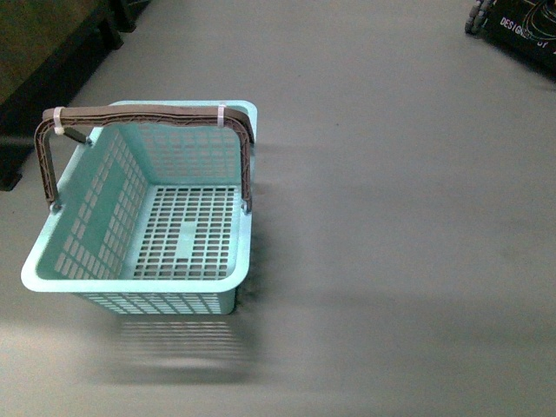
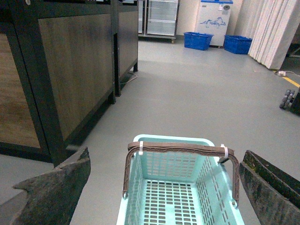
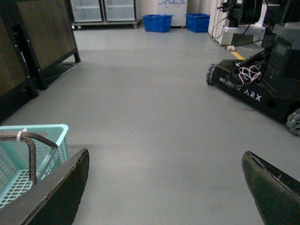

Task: Pick mango and avocado into basket

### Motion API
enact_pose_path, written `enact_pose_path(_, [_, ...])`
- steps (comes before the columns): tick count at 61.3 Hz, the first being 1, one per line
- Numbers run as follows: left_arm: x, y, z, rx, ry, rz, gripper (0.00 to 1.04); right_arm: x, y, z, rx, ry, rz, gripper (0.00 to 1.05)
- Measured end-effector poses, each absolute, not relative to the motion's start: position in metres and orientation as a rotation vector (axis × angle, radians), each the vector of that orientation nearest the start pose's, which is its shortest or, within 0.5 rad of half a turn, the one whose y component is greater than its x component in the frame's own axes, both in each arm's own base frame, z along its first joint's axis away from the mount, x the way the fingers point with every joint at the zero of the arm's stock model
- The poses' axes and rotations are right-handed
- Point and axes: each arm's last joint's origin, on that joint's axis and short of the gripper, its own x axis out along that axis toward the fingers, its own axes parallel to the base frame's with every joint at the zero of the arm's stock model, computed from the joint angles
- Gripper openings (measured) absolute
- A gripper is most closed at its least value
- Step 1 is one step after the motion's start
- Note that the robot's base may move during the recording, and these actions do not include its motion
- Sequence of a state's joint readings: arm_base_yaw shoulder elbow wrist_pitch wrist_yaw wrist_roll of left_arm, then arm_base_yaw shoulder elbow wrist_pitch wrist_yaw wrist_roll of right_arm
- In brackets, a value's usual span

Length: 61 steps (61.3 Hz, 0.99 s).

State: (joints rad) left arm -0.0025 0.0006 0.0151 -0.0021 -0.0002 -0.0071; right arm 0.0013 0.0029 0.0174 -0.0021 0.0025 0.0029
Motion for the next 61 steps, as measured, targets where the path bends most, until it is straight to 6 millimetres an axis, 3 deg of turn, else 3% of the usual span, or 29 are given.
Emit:
enact_pose_path(32, [0.097, 0.0, 0.168, -0.012, -0.01, -0.004, 0.96, 0.097, 0.0, 0.169, 0.003, -0.012, -0.001, 0.96])
enact_pose_path(38, [0.101, -0.004, 0.17, -0.244, 0.319, -0.048, 0.96, 0.097, 0.0, 0.169, 0.003, -0.012, 0.0, 0.96])
enact_pose_path(46, [0.131, -0.014, 0.177, -0.635, 0.477, -0.023, 0.96, 0.097, 0.0, 0.169, 0.003, -0.012, 0.0, 0.96])
enact_pose_path(52, [0.157, -0.017, 0.177, -0.817, 0.501, 0.002, 0.96, 0.097, 0.0, 0.169, 0.003, -0.012, 0.0, 0.96])
enact_pose_path(61, [0.211, -0.015, 0.162, -1.067, 0.53, 0.113, 0.96, 0.097, 0.0, 0.169, 0.003, -0.012, 0.0, 0.96])
